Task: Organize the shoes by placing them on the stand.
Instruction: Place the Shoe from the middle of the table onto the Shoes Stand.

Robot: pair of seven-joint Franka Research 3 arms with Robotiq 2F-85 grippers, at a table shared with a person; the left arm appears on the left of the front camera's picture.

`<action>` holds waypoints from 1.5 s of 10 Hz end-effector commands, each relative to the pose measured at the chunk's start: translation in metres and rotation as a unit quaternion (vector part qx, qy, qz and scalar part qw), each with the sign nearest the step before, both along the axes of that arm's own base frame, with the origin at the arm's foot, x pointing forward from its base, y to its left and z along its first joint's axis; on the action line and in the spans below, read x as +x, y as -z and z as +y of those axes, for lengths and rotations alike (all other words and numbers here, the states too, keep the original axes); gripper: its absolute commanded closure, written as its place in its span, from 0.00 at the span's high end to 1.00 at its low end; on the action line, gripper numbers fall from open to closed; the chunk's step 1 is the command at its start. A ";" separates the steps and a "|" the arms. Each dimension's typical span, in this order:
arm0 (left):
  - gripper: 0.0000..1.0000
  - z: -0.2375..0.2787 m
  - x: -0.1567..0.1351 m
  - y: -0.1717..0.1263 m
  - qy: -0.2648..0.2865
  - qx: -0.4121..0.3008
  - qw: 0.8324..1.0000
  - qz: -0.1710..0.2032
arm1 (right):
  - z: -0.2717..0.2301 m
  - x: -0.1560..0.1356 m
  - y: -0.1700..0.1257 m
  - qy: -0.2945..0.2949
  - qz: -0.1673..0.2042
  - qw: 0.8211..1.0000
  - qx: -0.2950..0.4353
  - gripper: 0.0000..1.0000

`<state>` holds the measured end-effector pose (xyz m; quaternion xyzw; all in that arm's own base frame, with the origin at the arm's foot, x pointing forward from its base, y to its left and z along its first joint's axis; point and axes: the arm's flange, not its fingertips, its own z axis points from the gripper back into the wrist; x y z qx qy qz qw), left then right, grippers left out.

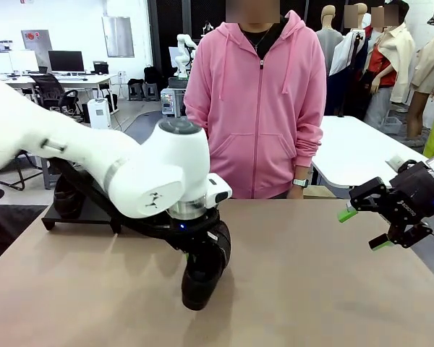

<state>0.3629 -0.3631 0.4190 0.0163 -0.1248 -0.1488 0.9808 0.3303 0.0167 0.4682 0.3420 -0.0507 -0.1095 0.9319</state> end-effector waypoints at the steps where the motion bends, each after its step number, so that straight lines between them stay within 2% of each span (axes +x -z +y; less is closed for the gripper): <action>1: 0.00 0.048 -0.035 -0.047 0.054 0.004 0.996 -0.066 | 0.003 0.001 -0.001 0.001 0.000 1.000 0.011 1.00; 2: 0.00 0.079 -0.051 -0.067 0.062 -0.007 0.994 -0.094 | 0.003 0.001 -0.001 0.001 0.000 1.000 0.011 1.00; 3: 0.00 0.123 -0.060 -0.081 0.023 -0.002 0.993 -0.118 | 0.003 0.001 -0.001 0.001 0.000 1.000 0.011 1.00; 5: 0.00 0.206 -0.061 -0.080 -0.049 -0.022 0.992 -0.111 | 0.003 0.001 -0.001 0.001 0.000 1.000 0.011 1.00; 6: 0.00 0.242 -0.065 -0.072 -0.087 -0.067 0.989 -0.101 | 0.003 0.001 -0.001 0.001 0.000 1.000 0.011 1.00; 7: 0.00 0.268 -0.072 -0.065 -0.154 -0.101 0.977 -0.103 | 0.003 0.001 -0.001 0.001 0.000 1.000 0.011 1.00; 8: 0.00 0.275 -0.081 -0.062 -0.174 -0.158 0.967 -0.101 | 0.003 0.001 -0.001 0.001 0.000 1.000 0.011 1.00; 9: 0.00 0.241 -0.044 -0.103 -0.109 -0.060 0.987 -0.097 | 0.003 0.001 -0.001 0.001 0.000 1.000 0.011 1.00; 12: 0.00 0.241 -0.044 -0.103 -0.109 -0.060 0.987 -0.097 | 0.003 0.001 -0.001 0.001 0.000 1.000 0.011 1.00; 13: 0.00 0.243 -0.043 -0.100 -0.126 -0.070 0.986 -0.090 | 0.003 0.001 -0.001 0.001 0.000 1.000 0.011 1.00; 14: 0.00 0.262 -0.003 -0.108 -0.113 -0.079 0.988 -0.069 | 0.003 0.001 -0.001 0.001 0.000 1.000 0.011 1.00; 15: 0.00 0.279 0.035 -0.112 -0.096 -0.076 0.990 -0.065 | 0.003 0.001 -0.001 0.001 0.000 1.000 0.011 1.00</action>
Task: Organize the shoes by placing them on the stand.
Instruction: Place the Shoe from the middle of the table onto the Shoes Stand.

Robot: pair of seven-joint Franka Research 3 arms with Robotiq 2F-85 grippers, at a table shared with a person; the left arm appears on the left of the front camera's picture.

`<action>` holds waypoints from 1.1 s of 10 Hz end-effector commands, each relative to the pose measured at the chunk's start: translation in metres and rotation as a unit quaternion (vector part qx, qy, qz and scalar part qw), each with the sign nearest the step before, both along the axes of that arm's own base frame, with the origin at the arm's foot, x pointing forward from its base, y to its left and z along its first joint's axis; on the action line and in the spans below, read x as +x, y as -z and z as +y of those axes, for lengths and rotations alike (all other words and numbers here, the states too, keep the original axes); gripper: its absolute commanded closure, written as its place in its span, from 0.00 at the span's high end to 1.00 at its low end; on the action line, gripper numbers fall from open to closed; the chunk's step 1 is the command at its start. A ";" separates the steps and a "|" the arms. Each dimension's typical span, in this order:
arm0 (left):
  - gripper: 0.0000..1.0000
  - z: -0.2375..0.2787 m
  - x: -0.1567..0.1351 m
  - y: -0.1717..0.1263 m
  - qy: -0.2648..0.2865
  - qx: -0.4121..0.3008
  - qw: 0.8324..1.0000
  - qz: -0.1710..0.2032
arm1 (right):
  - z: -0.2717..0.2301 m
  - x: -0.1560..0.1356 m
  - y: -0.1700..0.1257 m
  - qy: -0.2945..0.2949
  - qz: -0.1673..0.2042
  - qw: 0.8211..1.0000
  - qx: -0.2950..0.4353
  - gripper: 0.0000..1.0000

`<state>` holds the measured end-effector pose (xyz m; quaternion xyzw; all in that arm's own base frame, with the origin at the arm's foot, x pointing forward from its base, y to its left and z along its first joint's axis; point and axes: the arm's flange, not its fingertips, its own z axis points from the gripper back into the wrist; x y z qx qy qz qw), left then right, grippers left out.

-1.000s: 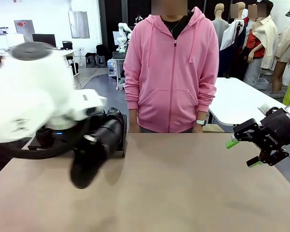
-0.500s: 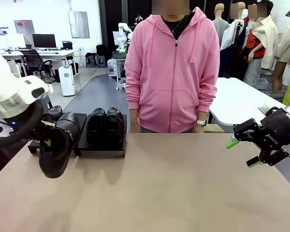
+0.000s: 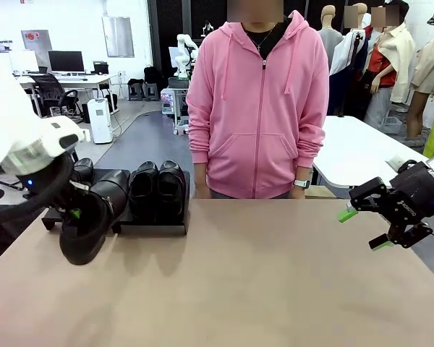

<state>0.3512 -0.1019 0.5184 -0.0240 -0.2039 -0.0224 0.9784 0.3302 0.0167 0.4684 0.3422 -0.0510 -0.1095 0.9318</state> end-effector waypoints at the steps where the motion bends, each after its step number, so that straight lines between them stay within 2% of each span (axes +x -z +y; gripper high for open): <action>1: 0.00 0.029 0.082 -0.014 0.027 -0.005 1.000 -0.002 | 0.003 0.001 -0.001 0.001 0.000 1.000 0.011 1.00; 3: 0.00 0.054 0.151 -0.009 0.007 -0.008 0.999 -0.035 | 0.003 0.001 -0.001 0.001 0.000 1.000 0.011 1.00; 5: 0.00 0.072 0.197 0.008 -0.025 -0.002 0.998 -0.065 | 0.003 0.001 -0.001 0.001 0.000 1.000 0.011 1.00; 8: 0.00 0.083 0.243 0.041 -0.037 -0.007 0.996 -0.079 | 0.003 0.001 -0.001 0.001 0.000 1.000 0.011 1.00; 11: 0.00 0.090 0.255 0.060 -0.044 -0.006 0.997 -0.056 | 0.003 0.001 -0.001 0.001 0.000 1.000 0.011 1.00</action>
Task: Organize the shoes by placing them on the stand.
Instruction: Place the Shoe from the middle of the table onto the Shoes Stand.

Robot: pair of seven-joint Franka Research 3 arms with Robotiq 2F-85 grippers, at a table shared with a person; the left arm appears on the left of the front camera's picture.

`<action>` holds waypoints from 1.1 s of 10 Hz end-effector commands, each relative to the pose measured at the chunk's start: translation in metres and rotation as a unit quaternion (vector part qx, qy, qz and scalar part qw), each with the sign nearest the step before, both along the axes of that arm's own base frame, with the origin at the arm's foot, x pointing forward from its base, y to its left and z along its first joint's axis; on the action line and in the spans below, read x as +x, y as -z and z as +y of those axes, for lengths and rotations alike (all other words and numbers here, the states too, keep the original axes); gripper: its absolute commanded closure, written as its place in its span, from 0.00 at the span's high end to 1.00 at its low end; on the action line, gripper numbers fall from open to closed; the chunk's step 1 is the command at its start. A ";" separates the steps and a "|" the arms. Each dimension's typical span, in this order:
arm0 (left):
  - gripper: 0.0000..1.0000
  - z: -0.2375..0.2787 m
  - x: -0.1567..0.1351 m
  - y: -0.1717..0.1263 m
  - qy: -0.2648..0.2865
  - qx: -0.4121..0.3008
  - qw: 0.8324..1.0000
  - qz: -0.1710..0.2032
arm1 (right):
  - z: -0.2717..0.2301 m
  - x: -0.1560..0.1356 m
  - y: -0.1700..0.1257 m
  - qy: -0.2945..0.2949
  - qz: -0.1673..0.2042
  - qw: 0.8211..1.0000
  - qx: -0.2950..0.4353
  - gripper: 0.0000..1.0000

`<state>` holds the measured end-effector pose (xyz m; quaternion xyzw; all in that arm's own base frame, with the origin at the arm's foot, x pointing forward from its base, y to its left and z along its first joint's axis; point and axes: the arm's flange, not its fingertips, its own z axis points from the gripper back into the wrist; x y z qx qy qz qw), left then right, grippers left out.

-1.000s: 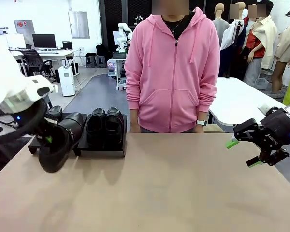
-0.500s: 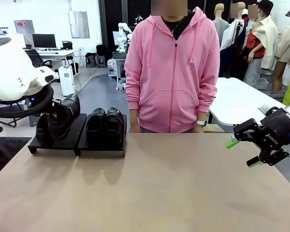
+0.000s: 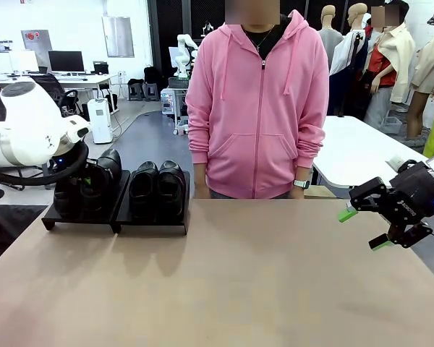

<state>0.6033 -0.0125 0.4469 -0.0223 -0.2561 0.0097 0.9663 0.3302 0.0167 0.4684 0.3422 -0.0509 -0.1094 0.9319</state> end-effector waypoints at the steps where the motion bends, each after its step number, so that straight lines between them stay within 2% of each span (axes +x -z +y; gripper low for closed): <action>1: 0.00 0.001 0.005 -0.009 -0.005 -0.003 1.000 0.001 | 0.003 0.001 -0.001 0.001 0.000 1.000 0.011 1.00; 2: 0.00 0.000 0.006 -0.006 -0.004 -0.001 1.000 -0.004 | 0.003 0.001 -0.001 0.001 0.000 1.000 0.011 1.00; 3: 0.58 0.000 0.007 -0.005 -0.007 -0.002 1.000 -0.007 | 0.003 0.001 -0.001 0.001 0.000 1.000 0.011 1.00; 4: 1.00 -0.002 0.007 -0.004 -0.010 0.001 1.000 -0.010 | 0.003 0.001 -0.001 0.001 0.000 1.000 0.011 1.00; 6: 1.00 -0.003 -0.001 -0.008 -0.007 0.002 1.000 -0.019 | 0.003 0.001 -0.001 0.001 0.000 1.000 0.011 1.00; 8: 1.00 -0.010 -0.029 -0.028 0.009 0.006 0.999 -0.048 | 0.003 0.001 -0.001 0.001 0.000 1.000 0.011 1.00; 10: 1.00 -0.024 -0.086 -0.063 0.049 -0.012 0.998 -0.040 | 0.003 0.001 -0.001 0.001 0.000 1.000 0.011 1.00; 11: 1.00 -0.031 -0.130 -0.079 0.089 -0.025 0.996 0.005 | 0.003 0.001 -0.001 0.001 0.000 1.000 0.011 1.00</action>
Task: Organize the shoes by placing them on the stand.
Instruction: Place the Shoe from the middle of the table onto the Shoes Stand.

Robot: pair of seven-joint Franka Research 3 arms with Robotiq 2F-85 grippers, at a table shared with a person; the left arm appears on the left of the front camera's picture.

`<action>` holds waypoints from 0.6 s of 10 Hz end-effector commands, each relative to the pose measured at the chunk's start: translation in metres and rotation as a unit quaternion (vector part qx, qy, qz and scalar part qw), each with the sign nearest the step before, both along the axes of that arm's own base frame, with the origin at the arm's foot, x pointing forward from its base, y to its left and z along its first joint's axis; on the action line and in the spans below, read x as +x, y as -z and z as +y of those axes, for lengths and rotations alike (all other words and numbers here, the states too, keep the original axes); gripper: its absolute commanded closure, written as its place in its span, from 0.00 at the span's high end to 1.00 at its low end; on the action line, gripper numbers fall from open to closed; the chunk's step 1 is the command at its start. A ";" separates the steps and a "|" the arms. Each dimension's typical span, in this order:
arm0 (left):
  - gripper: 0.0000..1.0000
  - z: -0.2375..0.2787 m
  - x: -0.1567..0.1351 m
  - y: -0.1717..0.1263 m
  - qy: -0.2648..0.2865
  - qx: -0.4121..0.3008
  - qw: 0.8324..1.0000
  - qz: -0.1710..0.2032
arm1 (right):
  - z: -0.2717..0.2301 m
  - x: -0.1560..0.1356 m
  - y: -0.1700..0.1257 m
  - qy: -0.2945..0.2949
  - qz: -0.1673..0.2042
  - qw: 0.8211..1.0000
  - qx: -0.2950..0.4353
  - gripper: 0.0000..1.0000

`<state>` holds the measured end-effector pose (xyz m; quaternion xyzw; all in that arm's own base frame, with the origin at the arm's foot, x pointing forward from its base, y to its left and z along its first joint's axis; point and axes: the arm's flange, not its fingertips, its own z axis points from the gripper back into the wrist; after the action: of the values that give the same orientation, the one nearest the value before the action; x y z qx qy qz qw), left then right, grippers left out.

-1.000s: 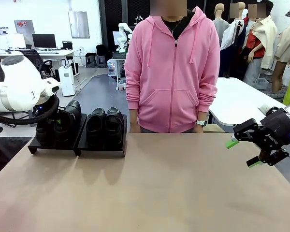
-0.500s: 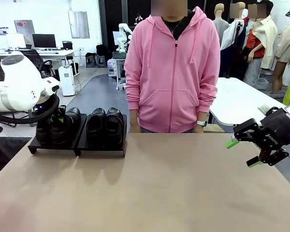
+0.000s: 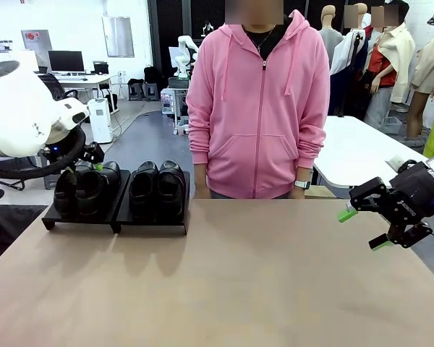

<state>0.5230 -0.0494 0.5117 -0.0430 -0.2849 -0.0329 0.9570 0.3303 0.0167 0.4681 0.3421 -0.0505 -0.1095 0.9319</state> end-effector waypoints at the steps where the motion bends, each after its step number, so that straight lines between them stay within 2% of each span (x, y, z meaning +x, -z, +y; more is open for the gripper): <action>1: 1.00 0.003 -0.087 -0.021 0.076 -0.025 0.994 0.080 | 0.003 0.001 -0.001 0.001 -0.001 1.000 0.011 1.00; 2: 1.00 0.001 -0.122 -0.025 0.135 -0.071 0.982 0.107 | 0.003 0.001 -0.001 0.001 -0.001 1.000 0.011 1.00; 3: 1.00 -0.003 -0.158 -0.027 0.183 -0.115 0.971 0.104 | 0.003 0.001 -0.001 0.001 -0.001 1.000 0.011 1.00; 4: 1.00 -0.004 -0.187 -0.022 0.174 -0.154 0.968 0.095 | 0.003 0.001 -0.001 0.001 -0.001 1.000 0.011 1.00; 5: 1.00 0.001 -0.205 -0.012 0.166 -0.170 0.968 0.078 | 0.003 0.001 -0.001 0.001 -0.001 1.000 0.011 1.00; 6: 1.00 0.014 -0.206 0.000 0.184 -0.215 0.956 0.072 | 0.003 0.001 -0.001 0.001 -0.001 1.000 0.011 1.00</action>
<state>0.3132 -0.0544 0.5265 -0.2696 -0.1893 -0.1502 0.9321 0.3302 0.0168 0.4681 0.3421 -0.0504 -0.1095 0.9319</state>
